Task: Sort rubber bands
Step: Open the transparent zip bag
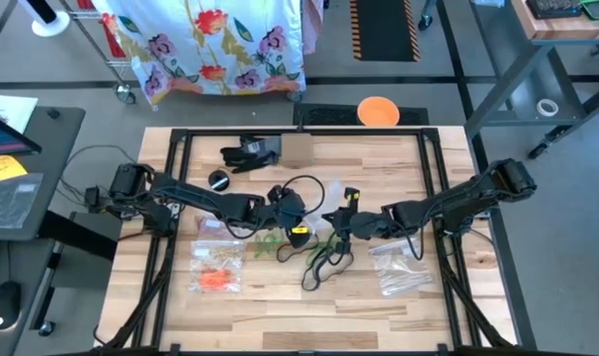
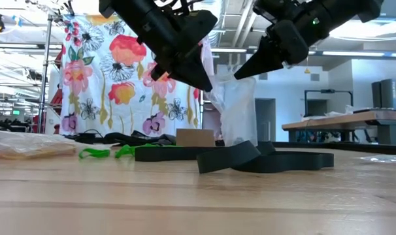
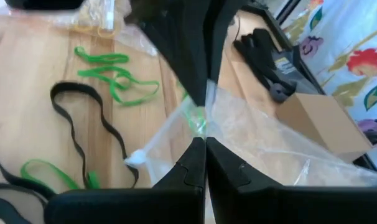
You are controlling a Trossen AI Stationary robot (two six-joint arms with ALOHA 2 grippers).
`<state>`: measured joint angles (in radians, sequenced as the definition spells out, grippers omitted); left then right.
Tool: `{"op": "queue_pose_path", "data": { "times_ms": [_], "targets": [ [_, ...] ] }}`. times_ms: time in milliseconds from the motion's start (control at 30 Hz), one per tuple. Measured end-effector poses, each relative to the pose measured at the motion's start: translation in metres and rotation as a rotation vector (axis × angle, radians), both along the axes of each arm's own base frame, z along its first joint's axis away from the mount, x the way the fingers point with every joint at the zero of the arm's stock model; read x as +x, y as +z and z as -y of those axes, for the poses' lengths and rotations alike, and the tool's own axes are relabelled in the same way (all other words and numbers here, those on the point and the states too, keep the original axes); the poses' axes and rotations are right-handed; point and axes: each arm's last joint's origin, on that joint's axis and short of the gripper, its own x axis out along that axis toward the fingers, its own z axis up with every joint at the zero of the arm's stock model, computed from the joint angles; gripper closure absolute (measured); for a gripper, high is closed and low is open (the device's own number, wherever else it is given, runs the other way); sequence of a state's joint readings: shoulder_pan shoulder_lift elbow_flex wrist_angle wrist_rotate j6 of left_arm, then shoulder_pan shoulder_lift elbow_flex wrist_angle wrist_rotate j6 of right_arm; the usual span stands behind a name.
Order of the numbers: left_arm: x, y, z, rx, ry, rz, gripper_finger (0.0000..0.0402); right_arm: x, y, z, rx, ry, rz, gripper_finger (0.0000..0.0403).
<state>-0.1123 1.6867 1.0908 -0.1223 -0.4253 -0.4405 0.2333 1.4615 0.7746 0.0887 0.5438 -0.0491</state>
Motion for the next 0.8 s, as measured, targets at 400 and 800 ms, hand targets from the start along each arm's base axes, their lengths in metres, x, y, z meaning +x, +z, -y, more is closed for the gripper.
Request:
{"op": "queue_pose_path", "data": {
  "times_ms": [400, 800],
  "targets": [
    [0.0021, 0.0031, 0.0049, 0.106, -0.093, -0.005, 0.0387, -0.0011, -0.0021, 0.0065, 0.008, -0.037, -0.024, 0.0403],
    [0.0020, 0.0042, 0.0077, 0.211, -0.133, -0.032, 0.0356, -0.0009, -0.0020, 0.0065, 0.008, -0.038, -0.021, 0.0403]
  ]
}}
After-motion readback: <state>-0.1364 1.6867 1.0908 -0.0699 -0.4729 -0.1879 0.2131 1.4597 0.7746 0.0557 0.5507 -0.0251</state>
